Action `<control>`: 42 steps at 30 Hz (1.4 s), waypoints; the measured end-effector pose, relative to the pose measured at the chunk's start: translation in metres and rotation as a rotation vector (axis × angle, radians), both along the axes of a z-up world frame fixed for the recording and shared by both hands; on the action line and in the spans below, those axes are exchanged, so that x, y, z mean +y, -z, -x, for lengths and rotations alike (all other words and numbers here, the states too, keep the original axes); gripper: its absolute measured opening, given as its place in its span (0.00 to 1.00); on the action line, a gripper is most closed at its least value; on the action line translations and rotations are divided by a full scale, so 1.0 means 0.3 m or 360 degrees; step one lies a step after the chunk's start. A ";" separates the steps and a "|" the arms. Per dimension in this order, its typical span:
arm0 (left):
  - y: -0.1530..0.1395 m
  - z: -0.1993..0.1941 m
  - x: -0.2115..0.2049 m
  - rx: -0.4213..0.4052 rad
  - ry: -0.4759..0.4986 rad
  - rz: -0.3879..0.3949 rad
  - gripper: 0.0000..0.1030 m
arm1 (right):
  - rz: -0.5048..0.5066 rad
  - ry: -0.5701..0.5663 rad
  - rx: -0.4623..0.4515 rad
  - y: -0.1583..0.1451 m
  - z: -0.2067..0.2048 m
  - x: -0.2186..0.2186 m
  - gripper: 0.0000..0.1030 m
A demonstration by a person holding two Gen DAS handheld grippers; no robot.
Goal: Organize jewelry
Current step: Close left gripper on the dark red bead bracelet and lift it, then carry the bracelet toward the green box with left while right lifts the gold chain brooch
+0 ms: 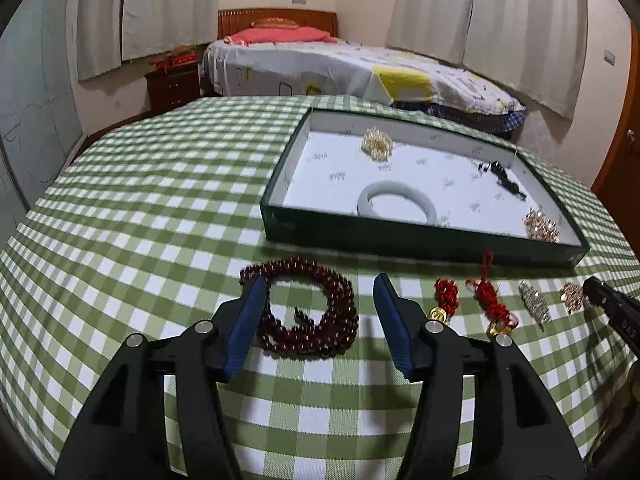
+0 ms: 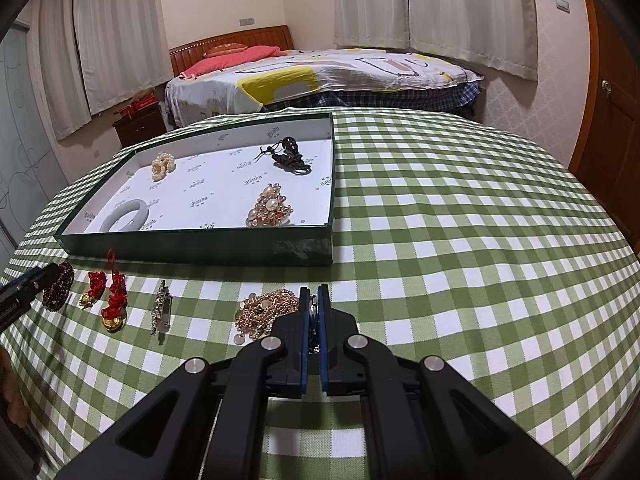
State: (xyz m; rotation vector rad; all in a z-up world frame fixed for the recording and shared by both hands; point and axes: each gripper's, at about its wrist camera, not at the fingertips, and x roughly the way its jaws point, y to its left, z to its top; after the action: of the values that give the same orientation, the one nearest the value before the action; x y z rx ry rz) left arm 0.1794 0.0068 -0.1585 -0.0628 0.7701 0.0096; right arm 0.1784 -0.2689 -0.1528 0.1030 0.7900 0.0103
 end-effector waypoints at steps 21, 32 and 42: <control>0.022 0.004 0.009 0.0042 0.0061 0.0084 0.16 | -0.0004 -0.0005 0.0000 0.000 -0.002 0.003 0.04; -0.005 0.017 0.007 0.0003 0.0078 0.0099 0.08 | -0.0008 -0.0004 -0.0006 -0.001 -0.003 0.009 0.04; -0.054 0.034 0.002 -0.0073 0.0082 0.0097 0.08 | -0.0014 -0.0006 -0.0027 -0.017 0.001 -0.001 0.04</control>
State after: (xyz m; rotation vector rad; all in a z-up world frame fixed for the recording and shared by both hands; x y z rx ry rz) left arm 0.1691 0.0075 -0.1424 -0.1008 0.7258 -0.0640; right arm 0.1780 -0.2691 -0.1478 0.1096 0.7732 0.0179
